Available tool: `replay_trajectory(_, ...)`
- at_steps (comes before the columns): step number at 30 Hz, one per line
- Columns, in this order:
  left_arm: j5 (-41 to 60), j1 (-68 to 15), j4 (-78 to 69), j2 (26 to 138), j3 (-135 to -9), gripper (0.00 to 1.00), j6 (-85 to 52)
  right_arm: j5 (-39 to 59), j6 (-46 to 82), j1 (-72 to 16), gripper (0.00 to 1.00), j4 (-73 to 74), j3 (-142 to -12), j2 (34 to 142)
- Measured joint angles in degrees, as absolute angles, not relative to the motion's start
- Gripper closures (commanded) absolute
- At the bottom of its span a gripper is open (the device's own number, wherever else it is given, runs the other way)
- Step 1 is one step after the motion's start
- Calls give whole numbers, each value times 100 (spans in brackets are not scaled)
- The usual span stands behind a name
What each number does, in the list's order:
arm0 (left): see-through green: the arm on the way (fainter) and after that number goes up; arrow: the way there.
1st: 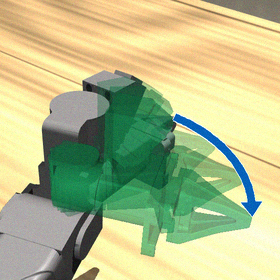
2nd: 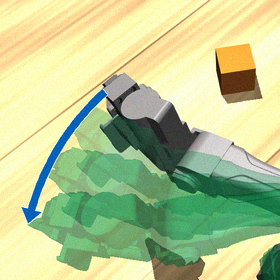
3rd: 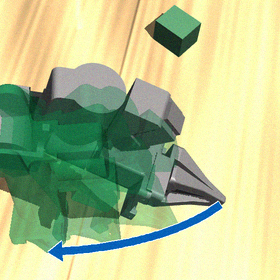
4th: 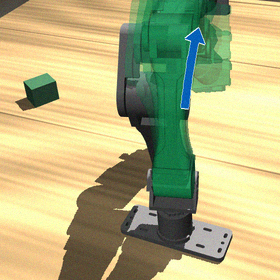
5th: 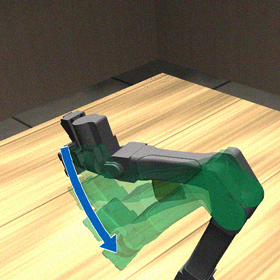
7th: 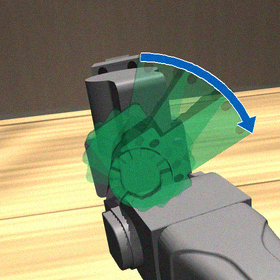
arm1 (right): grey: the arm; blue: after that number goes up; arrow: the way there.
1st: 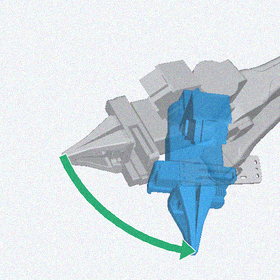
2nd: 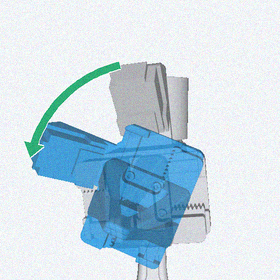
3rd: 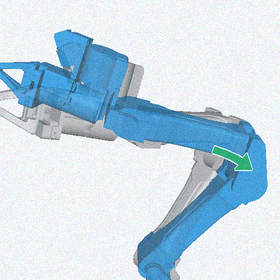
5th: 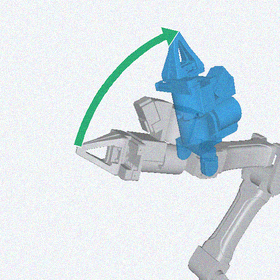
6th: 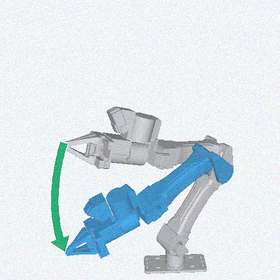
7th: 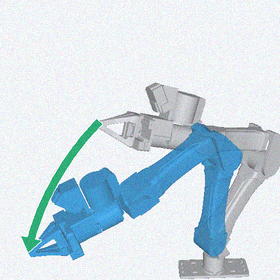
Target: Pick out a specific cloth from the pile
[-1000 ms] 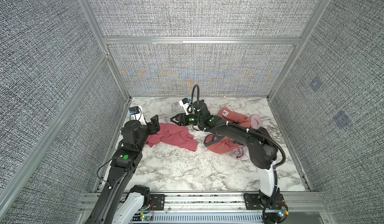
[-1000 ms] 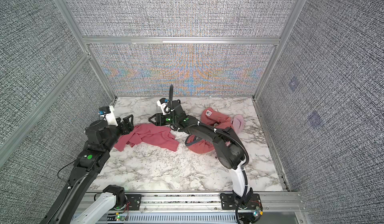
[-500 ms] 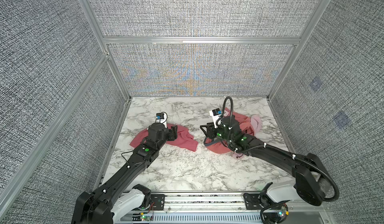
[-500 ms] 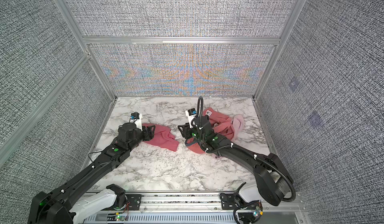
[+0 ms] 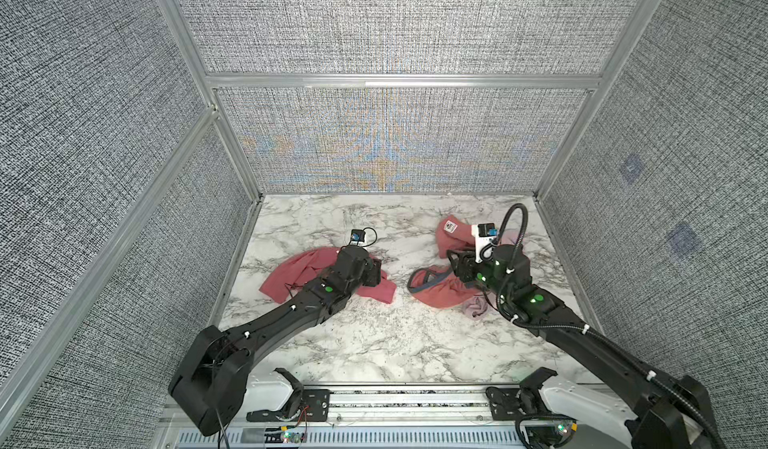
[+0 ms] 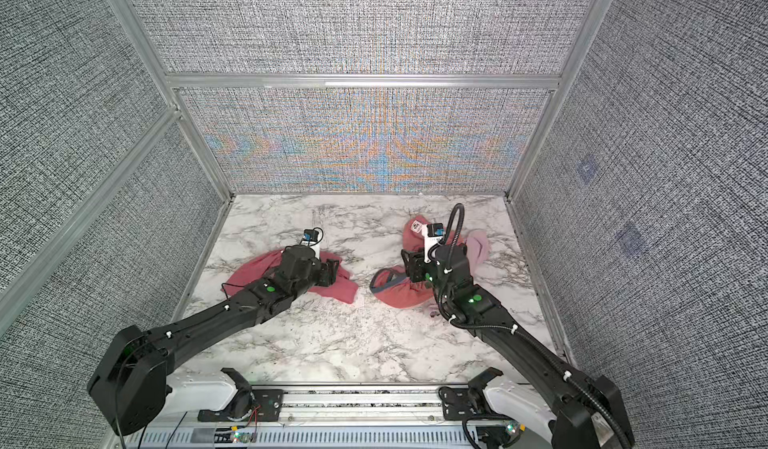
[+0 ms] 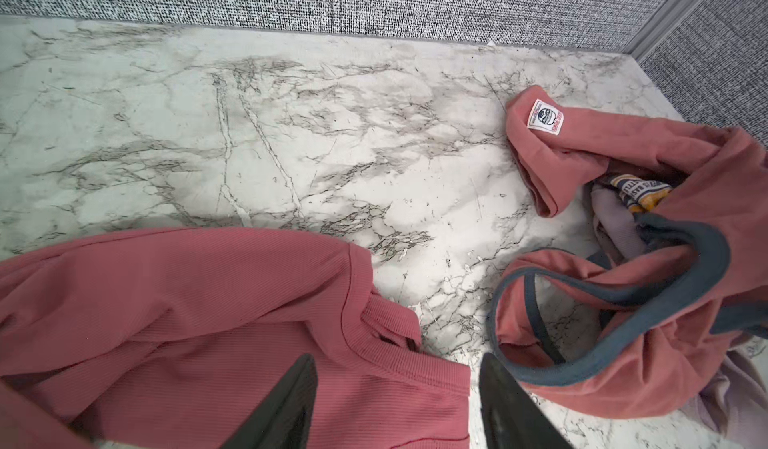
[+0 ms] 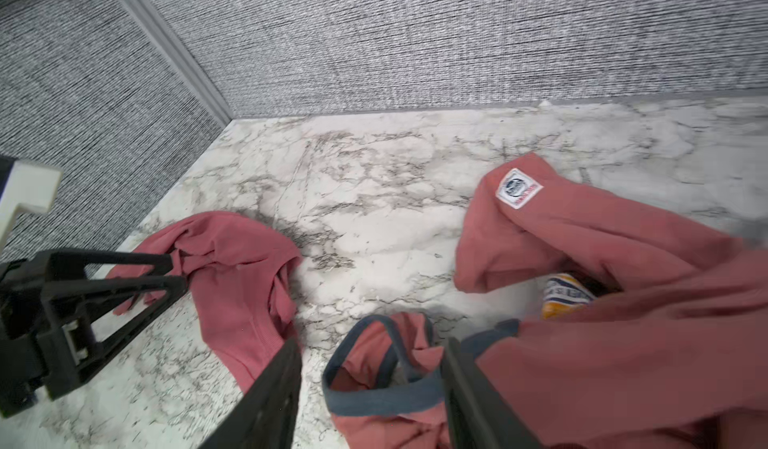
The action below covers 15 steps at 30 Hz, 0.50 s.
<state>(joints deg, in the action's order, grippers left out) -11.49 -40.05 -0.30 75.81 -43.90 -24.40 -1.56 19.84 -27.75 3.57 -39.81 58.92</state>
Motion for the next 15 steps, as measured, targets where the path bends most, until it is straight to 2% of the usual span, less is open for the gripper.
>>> replay_trajectory(4,-1140,-4110,-134,7712,-4165,36,-2357,-80,2071,-2700,45,261,-4003,5953)
replay_trajectory(15,-989,-4215,8,8615,-4582,40,-2206,-141,2276,-2628,45,148,-3667,5760)
